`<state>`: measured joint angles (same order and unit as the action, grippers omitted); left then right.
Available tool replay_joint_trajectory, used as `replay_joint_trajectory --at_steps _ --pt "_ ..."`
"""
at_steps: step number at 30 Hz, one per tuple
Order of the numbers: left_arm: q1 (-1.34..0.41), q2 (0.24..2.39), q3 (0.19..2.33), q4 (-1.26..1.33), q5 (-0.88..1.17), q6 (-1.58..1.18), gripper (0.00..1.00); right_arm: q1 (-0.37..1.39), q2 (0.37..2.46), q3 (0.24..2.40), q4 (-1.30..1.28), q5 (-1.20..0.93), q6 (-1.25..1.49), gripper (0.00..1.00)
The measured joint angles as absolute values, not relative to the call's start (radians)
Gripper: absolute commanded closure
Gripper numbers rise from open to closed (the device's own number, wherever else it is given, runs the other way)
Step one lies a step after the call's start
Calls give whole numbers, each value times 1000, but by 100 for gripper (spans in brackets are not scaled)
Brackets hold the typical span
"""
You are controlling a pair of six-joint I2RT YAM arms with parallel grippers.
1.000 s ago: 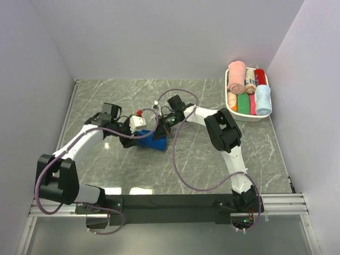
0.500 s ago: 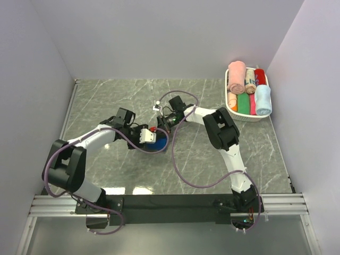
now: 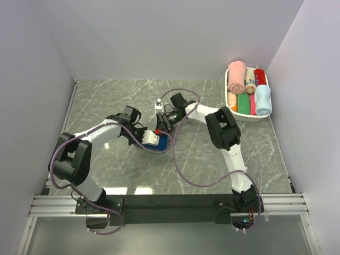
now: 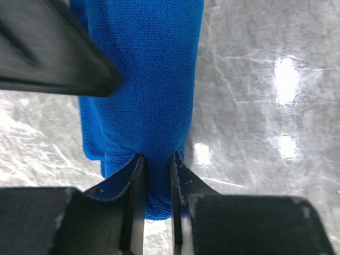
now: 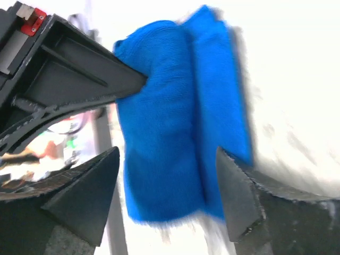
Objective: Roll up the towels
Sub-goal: Roll the towel
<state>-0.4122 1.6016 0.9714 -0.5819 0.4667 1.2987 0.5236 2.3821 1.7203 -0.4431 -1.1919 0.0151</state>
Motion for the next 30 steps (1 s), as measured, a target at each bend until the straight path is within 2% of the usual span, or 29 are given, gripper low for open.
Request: replay_joint_trajectory --at_steps 5,11,16,23,30 --pt "-414 1625 1008 -647 463 1258 96 440 2246 1669 -472 -1043 3 19" --pt "-416 1702 1113 -755 470 1134 99 198 1985 1602 -500 -924 -43 19" --pt "-414 1860 1316 -933 485 1000 99 50 1796 1594 -581 -854 -174 26" --pt "-408 2146 1674 -1250 572 876 95 40 1504 1338 -702 -794 -395 46" --pt "-398 2317 1850 -1441 657 820 95 52 1331 1062 -860 -763 -535 46"
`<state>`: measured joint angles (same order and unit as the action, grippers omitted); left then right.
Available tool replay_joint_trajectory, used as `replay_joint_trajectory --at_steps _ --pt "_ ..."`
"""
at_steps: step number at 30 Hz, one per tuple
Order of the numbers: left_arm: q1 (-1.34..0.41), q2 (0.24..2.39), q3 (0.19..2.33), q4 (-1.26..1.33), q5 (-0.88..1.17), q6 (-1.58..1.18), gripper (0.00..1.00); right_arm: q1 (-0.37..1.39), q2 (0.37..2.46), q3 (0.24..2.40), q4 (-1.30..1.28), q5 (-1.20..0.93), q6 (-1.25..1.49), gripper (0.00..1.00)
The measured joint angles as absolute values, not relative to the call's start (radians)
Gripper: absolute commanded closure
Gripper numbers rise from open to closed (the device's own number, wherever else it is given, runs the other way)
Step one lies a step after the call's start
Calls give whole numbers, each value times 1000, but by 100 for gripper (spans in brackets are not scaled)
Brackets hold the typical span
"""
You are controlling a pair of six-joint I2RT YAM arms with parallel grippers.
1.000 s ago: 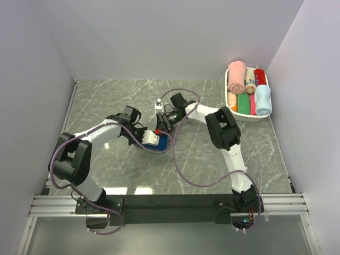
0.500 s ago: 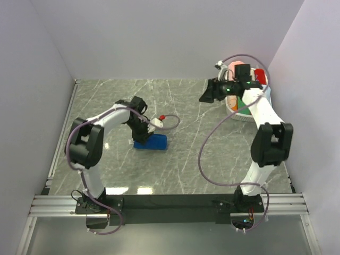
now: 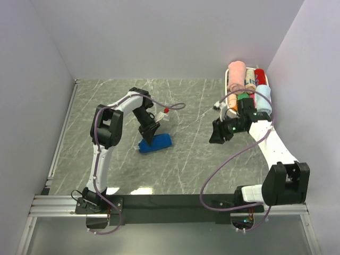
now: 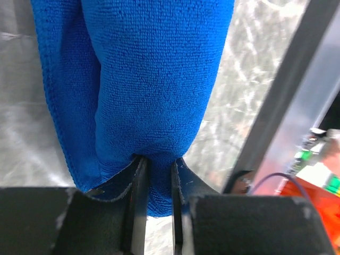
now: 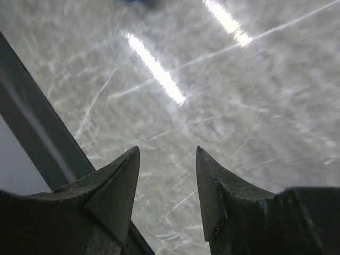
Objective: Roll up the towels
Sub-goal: Roll the towel
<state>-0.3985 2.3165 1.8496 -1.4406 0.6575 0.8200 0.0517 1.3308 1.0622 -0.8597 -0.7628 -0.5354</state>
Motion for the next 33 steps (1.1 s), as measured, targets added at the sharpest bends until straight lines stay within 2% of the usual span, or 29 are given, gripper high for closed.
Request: replay_joint_trajectory --at_steps 3,9,12,18,24,28,31,33 --pt "-397 2335 1853 -1470 690 817 95 101 1288 995 -856 -725 -537 41" --pt "-377 2360 1845 -1507 750 819 94 376 1250 996 -710 -579 -527 31" --pt "-364 2367 1845 -1512 770 821 93 539 1300 1006 -585 -474 -564 21" --pt "-360 2369 1845 -1515 778 825 91 809 1484 1029 -352 -354 -699 18" --pt "-358 2372 1846 -1517 782 825 88 889 1644 1025 -178 -299 -825 18" --pt "-356 2376 1850 -1520 785 825 87 909 1703 1018 -74 -279 -928 23" --pt "-355 2380 1853 -1525 790 825 84 913 1759 1019 -20 -260 -983 33" --pt "-352 2381 1853 -1526 793 825 78 913 1808 1036 -17 -255 -1007 42"
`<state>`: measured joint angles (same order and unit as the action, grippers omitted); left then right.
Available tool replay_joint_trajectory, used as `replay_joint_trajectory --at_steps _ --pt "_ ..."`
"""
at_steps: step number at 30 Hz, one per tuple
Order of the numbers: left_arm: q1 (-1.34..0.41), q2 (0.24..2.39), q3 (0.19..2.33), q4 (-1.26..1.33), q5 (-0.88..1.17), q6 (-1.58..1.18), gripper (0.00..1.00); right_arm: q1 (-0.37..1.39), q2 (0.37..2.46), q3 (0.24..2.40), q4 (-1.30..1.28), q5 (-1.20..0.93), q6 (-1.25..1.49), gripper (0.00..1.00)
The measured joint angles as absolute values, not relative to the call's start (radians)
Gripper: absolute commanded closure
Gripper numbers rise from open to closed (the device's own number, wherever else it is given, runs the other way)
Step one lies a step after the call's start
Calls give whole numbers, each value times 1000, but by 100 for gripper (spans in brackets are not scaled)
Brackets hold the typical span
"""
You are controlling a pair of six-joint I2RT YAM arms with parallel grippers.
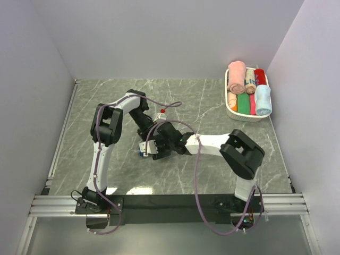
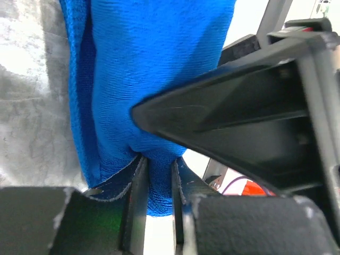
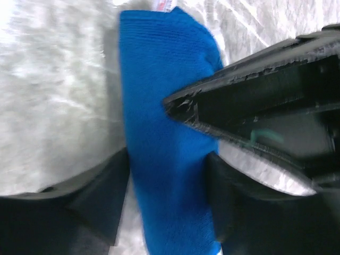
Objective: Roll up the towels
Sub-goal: Roll the towel
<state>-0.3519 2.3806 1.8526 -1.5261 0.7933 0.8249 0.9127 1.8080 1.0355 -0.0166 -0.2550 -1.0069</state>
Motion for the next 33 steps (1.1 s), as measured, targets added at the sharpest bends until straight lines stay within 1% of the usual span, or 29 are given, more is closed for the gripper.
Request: replay_joint_trajectory --at_steps 1,2,3,4,5,7,9,12,18,22,27,29,33 --pt "-351 2381 1852 -1525 795 825 75 912 1831 1051 -18 -252 -1022 58" --pt "-348 2381 1851 -1524 797 825 69 908 1846 1071 -27 -253 -1035 68" --pt "-344 2380 1848 -1520 801 823 65 905 1851 1090 -52 -264 -1040 91" --pt "-338 2378 1844 -1517 807 823 61 901 1852 1106 -79 -276 -1049 99" --pt "-331 2374 1836 -1509 815 820 56 897 1855 1124 -112 -287 -1053 100" --pt "-308 2352 1808 -1483 832 810 51 891 1866 1165 -173 -310 -1055 100" --pt "-287 2317 1770 -1444 840 803 49 880 1889 1221 -249 -340 -1053 100" --pt "-253 2255 1705 -1364 841 791 47 863 1926 1303 -342 -390 -1036 100" --pt "-167 2122 1552 -1212 866 741 46 849 1972 1390 -464 -464 -999 100" --pt "-40 1996 1407 -1066 899 690 44 836 1995 1428 -523 -512 -977 100" --pt "125 1799 1265 -907 924 650 42 812 2048 1508 -597 -566 -942 100" --pt "141 1679 1185 -850 928 658 40 797 2077 1551 -635 -593 -921 100" --pt "104 1407 999 -770 915 701 39 771 2143 1649 -715 -648 -875 100"
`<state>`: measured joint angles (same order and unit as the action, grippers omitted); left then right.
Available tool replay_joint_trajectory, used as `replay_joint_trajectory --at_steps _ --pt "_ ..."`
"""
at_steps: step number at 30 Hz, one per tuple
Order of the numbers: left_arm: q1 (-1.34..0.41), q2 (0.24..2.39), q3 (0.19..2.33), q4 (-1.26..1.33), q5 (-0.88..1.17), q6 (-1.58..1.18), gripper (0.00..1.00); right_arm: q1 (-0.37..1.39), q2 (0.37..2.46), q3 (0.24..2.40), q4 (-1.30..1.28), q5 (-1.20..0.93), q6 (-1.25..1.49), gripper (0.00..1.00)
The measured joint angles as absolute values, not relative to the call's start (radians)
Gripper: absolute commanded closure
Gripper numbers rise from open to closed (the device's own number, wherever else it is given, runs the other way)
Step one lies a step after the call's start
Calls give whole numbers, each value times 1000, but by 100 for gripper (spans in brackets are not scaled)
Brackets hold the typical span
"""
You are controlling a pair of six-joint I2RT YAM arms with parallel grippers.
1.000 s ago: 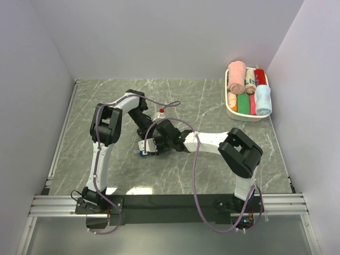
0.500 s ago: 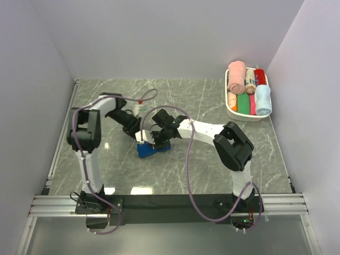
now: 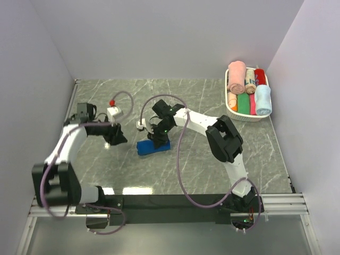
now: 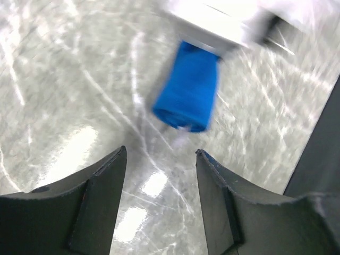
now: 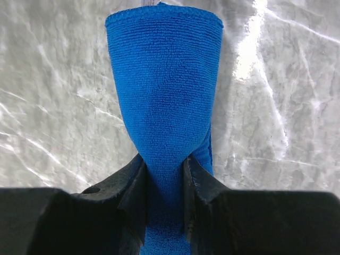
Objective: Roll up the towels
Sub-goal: Roll the towel
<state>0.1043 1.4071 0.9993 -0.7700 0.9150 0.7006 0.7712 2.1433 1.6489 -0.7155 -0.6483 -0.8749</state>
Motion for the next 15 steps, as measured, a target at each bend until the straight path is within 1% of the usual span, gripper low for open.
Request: replay_joint_trajectory --at_steps 2,3,7,12,15 --pt "64 1281 909 -734 884 738 36 758 2173 1691 -754 -677 -849 100" --pt "30 1231 866 -713 860 753 33 752 2189 1713 -771 -691 -833 100" --pt "-134 1100 728 -619 761 794 27 731 2245 1792 -836 -741 -785 100" --pt "-326 1060 639 -483 640 818 29 714 2278 1832 -868 -788 -745 100" --pt "-388 1092 628 -399 577 834 30 712 2278 1828 -866 -795 -732 100"
